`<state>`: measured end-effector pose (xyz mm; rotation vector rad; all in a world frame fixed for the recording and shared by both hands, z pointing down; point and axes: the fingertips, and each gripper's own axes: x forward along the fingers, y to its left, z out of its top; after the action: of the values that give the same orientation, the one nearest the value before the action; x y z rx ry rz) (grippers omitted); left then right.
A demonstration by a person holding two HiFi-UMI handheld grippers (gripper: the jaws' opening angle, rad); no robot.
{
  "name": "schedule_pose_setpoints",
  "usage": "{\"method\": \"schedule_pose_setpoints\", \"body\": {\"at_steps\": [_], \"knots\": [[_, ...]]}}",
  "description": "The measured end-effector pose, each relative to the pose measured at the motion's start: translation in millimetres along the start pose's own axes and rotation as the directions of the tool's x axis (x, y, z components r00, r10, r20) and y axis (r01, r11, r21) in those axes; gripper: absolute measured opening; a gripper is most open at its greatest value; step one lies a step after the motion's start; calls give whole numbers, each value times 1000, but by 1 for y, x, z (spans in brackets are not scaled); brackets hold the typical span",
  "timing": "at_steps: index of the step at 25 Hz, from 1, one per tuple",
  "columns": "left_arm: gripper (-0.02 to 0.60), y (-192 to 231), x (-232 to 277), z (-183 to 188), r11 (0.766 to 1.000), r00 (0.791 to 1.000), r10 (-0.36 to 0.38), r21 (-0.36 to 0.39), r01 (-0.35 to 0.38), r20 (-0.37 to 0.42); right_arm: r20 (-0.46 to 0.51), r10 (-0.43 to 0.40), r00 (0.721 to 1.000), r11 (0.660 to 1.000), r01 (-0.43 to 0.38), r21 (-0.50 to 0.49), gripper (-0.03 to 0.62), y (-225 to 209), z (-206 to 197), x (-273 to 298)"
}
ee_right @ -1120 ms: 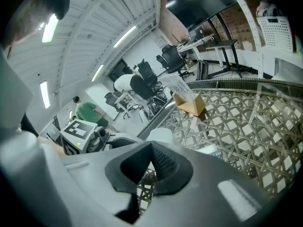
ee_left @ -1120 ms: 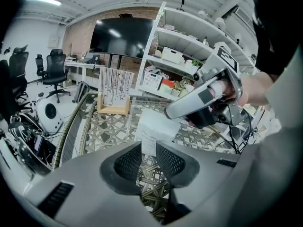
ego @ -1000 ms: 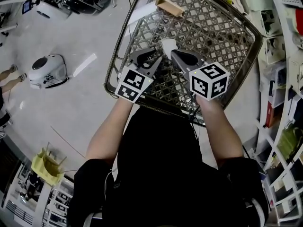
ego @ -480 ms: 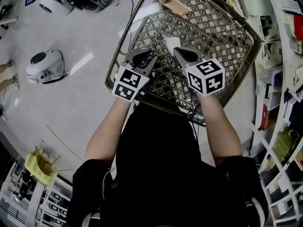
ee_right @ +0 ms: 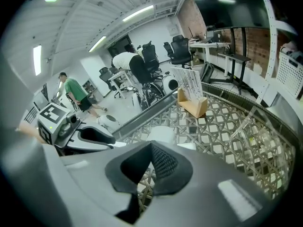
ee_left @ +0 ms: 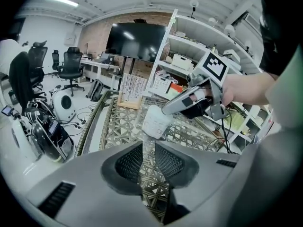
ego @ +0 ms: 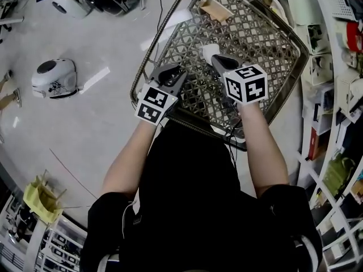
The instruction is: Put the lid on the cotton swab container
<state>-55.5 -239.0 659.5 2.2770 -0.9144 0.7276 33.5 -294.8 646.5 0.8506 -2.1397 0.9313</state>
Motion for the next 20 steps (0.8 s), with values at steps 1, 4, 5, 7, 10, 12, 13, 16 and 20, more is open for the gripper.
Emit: {"method": "schedule_pose_setpoints", "body": {"at_steps": [1,4,5,7,10,12,13,16,20], "knots": [[83,0,-3,0,1000,1000,2,-2,-2,4,-11,-4,1000,1000,4,-3,8,0,0,1],[83,-1,-10,3,1000,1000,10,-6,-10,22,-38,-25,999,999,23,-36,8,-2,0,4],[82,-1,-13,4,1000,1000,13,-7,-13,28,-44,-33,999,999,31,-45,9,-2,0,4],[83,-2,-20,5,1000,999,19,-10,-19,41,-50,-44,998,998,42,-45,9,-4,-1,5],[81,-2,-31,7,1000,998,29,-13,-28,58,-54,-58,997,998,57,-20,9,-7,-2,6],[81,-2,-40,7,999,997,37,-21,-36,71,-58,-73,996,997,72,-8,9,-9,-1,7],[80,-2,-45,7,999,996,40,-26,-38,78,-60,-82,995,997,82,1,9,-10,-1,7],[78,-7,-60,11,998,993,47,-40,-43,106,-37,-107,994,992,109,67,9,-13,1,6],[77,-10,-83,25,998,986,56,-37,-50,157,107,-133,985,981,115,153,9,-4,9,-18]]}}
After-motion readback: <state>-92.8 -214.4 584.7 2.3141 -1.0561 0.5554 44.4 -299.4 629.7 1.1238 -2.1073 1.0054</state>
